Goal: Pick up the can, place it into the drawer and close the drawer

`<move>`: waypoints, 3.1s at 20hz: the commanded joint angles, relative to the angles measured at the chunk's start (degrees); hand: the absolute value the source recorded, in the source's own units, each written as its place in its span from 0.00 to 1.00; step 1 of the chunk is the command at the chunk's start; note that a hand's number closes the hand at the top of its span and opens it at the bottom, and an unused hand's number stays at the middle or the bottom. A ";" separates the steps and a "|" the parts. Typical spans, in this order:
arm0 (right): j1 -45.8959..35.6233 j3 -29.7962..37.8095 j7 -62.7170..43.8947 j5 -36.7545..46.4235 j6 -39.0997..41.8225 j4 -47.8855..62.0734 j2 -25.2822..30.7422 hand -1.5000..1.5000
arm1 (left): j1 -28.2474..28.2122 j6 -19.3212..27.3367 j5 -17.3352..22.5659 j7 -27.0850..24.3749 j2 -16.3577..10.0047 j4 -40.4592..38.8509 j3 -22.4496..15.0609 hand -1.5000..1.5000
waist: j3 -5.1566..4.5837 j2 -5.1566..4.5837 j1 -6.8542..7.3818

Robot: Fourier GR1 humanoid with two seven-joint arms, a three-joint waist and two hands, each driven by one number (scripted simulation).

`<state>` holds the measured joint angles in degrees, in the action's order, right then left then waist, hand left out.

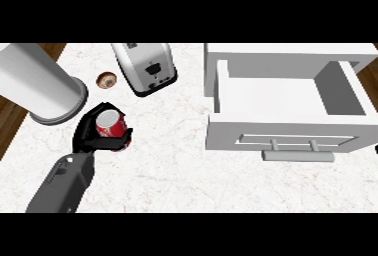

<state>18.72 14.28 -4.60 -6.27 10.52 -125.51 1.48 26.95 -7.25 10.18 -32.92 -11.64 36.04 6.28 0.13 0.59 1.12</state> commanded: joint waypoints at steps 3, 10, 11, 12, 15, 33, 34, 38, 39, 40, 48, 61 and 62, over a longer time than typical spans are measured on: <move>-0.02 -0.94 -3.32 0.31 -0.44 -3.19 -0.41 0.00 | -5.21 9.77 -0.67 11.49 6.18 21.05 -4.65 1.00 | -0.05 -0.06 -0.18; -1.41 2.03 -2.77 -2.12 0.94 -1.75 1.52 0.00 | -1.32 17.02 -3.86 28.68 7.20 37.74 -9.38 1.00 | -0.09 -0.36 -0.96; -0.86 0.70 -1.22 -0.12 0.79 -1.46 0.54 0.00 | -0.41 20.05 -5.27 30.50 9.35 39.89 -10.92 1.00 | -0.09 -0.32 -0.94; -1.09 3.96 -1.63 -4.50 2.26 0.45 2.35 0.00 | 2.50 19.79 -5.48 33.96 8.75 40.00 -11.22 1.00 | -0.07 -0.34 -1.16; 0.14 -0.07 0.27 0.37 1.14 -1.40 -0.94 0.00 | 4.36 21.21 -6.37 41.36 9.49 45.92 -13.03 1.00 | -0.09 -0.34 -1.16; -1.92 2.62 -1.57 -1.88 1.64 -1.26 -0.10 0.00 | 39.03 36.21 -6.13 50.77 11.64 24.34 -17.96 1.00 | -0.09 -0.68 -2.61; -4.57 0.93 -0.48 1.48 0.90 2.36 -0.22 0.00 | 41.11 35.67 -5.44 49.74 11.64 21.78 -17.71 1.00 | -0.09 -0.80 -2.47; 1.86 -0.03 -2.07 -0.30 1.55 -4.84 -1.42 0.00 | 44.62 33.30 -4.56 46.94 11.64 15.08 -14.36 1.00 | -0.11 -0.77 -2.77; -2.08 0.65 3.53 2.21 1.15 4.44 -1.44 0.00 | 47.19 34.71 -3.40 47.39 11.64 12.38 -15.69 1.00 | -0.06 -0.97 -2.88; -2.13 2.23 -2.44 -1.00 1.31 -2.30 0.25 0.00 | 48.40 37.26 -1.80 47.54 11.64 10.81 -17.70 1.00 | -0.09 -0.92 -3.39; -2.85 -1.76 -2.28 2.54 0.29 -1.21 -1.42 0.00 | 54.00 37.75 3.85 43.32 11.64 1.60 -21.29 1.00 | -0.09 -1.01 -3.41; -8.06 0.61 -3.83 0.83 0.95 1.62 1.17 0.00 | 58.88 40.26 13.89 38.42 11.64 -9.64 -30.13 1.00 | 0.00 -1.65 -5.82; -10.22 0.56 -2.92 1.63 0.50 4.15 1.33 0.00 | 59.69 39.67 14.03 37.56 11.64 -9.94 -30.59 1.00 | 0.02 -1.78 -5.71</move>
<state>11.37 14.52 -7.05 -4.97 11.49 -123.10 1.91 85.14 33.07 22.49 6.44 0.00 28.66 -22.68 0.13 -0.97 -4.31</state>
